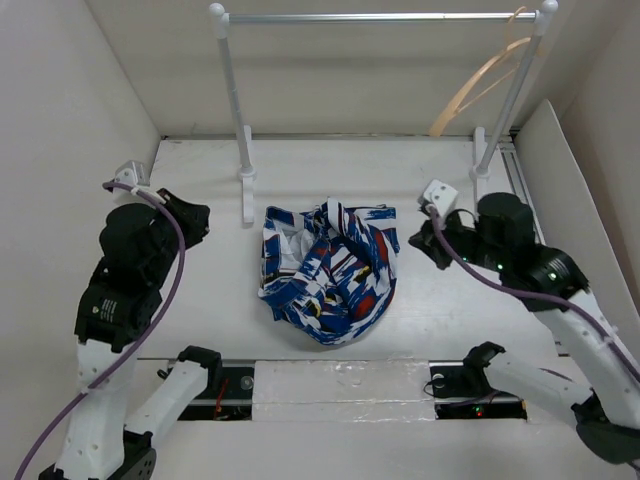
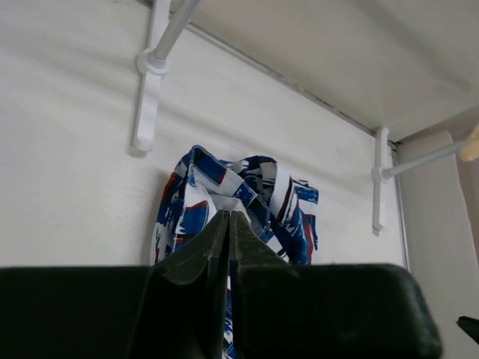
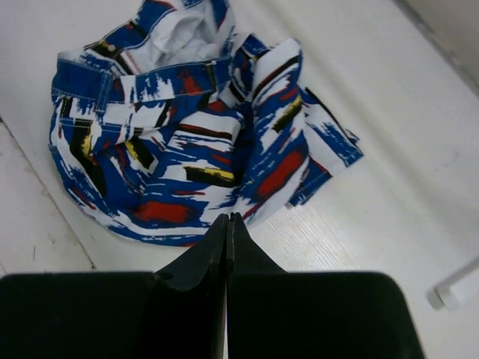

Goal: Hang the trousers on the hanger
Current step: Flatten out the trousers at the center of the board.

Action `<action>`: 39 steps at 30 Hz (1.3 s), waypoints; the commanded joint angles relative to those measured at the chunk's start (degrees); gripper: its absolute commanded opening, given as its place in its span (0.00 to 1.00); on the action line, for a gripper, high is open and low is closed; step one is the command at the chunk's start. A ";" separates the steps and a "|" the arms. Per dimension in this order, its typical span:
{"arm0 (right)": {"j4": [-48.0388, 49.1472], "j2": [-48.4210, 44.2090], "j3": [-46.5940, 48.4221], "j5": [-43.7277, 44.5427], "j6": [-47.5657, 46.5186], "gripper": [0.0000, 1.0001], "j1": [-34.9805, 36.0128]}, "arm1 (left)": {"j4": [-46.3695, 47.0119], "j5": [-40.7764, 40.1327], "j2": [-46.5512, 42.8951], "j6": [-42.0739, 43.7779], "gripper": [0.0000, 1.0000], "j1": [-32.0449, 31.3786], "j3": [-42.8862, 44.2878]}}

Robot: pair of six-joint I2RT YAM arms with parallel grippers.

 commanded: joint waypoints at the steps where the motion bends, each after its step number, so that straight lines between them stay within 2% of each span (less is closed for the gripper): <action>1: 9.50 5.18 -1.00 -1.82 0.78 0.00 6.49 | -2.53 -3.92 2.54 -2.55 0.02 0.18 -3.16; 2: 9.96 6.84 -0.57 -0.50 0.87 0.00 8.44 | -3.51 -4.80 2.72 -3.69 0.06 0.18 -4.04; 3: 10.48 10.78 0.05 1.25 0.87 0.00 10.38 | -4.48 -6.55 2.29 -6.22 0.21 0.18 -6.40; 5: 11.19 15.27 2.15 3.28 1.22 0.11 16.77 | -6.07 -7.53 -0.42 -8.96 0.37 0.18 -9.92; 6: 11.37 17.56 3.03 6.08 1.13 0.20 19.34 | -6.07 -7.45 -1.66 -11.24 0.49 0.18 -14.11; 7: 12.33 21.93 4.43 7.85 1.22 0.40 22.15 | -6.07 -7.54 -2.98 -13.00 0.54 0.18 -16.07; 8: 12.68 24.15 5.23 10.04 1.13 0.49 27.57 | -5.89 -7.36 -5.60 -14.58 0.56 0.18 -20.09; 9: 13.03 26.35 6.02 12.67 1.13 0.56 29.97 | -5.46 -7.19 -7.11 -15.73 0.61 0.18 -22.13; 11: 13.39 34.07 8.30 14.71 1.65 0.79 35.15 | -4.14 -6.66 -10.44 -20.73 0.66 0.18 -27.39; 12: 13.39 34.11 8.75 14.72 2.01 0.79 36.40 | -4.13 -6.74 -11.16 -20.75 0.67 0.18 -29.08; 13: 14.96 35.59 8.58 14.72 2.53 0.85 37.20 | -3.79 -6.83 -11.69 -22.84 0.69 0.18 -30.66; 16: 18.99 40.16 7.61 13.23 4.21 0.93 39.40 | -0.99 -5.17 -12.31 -24.80 0.72 0.18 -35.25; 20: 21.57 46.05 7.52 14.71 4.30 0.95 40.02 | 5.25 -2.19 -6.62 -28.73 0.75 0.70 -38.76; 24: 23.67 52.98 9.19 23.13 3.68 0.85 40.02 | 15.01 5.72 -0.71 -31.73 0.75 2.81 -43.14; 27: 26.48 54.49 9.19 27.70 4.91 0.50 38.44 | 19.41 7.93 0.52 -32.97 0.75 2.81 -46.41; 28: 26.49 54.41 9.28 29.03 5.52 0.16 37.65 | 20.90 8.19 0.53 -32.97 0.75 2.81 -46.93; 29: 25.88 53.54 9.28 30.70 7.01 0.01 36.25 | 21.35 8.98 0.96 -32.79 0.75 2.81 -47.38; 30: 25.00 52.22 9.28 34.02 7.89 0.00 35.45 | 21.79 9.42 1.14 -32.62 0.75 2.81 -48.16; 33: 22.45 39.07 5.95 37.99 9.30 0.00 31.86 | 24.77 12.58 2.81 -30.60 0.79 2.81 -49.40; 34: 20.44 30.24 4.81 38.62 9.57 0.00 30.62 | 26.26 13.37 3.42 -29.20 0.79 2.81 -49.58; 35: 19.03 25.98 3.06 39.32 10.09 0.00 29.05 | 27.23 14.60 4.91 -28.49 0.78 2.81 -49.66; 37: 14.21 14.32 0.68 40.38 10.45 0.00 22.81 | 29.51 14.18 7.45 -27.44 0.79 -0.41 -48.44; 39: 10.86 8.21 -0.90 39.69 10.71 0.00 17.46 | 31.01 13.91 10.09 -26.73 0.82 -3.06 -47.22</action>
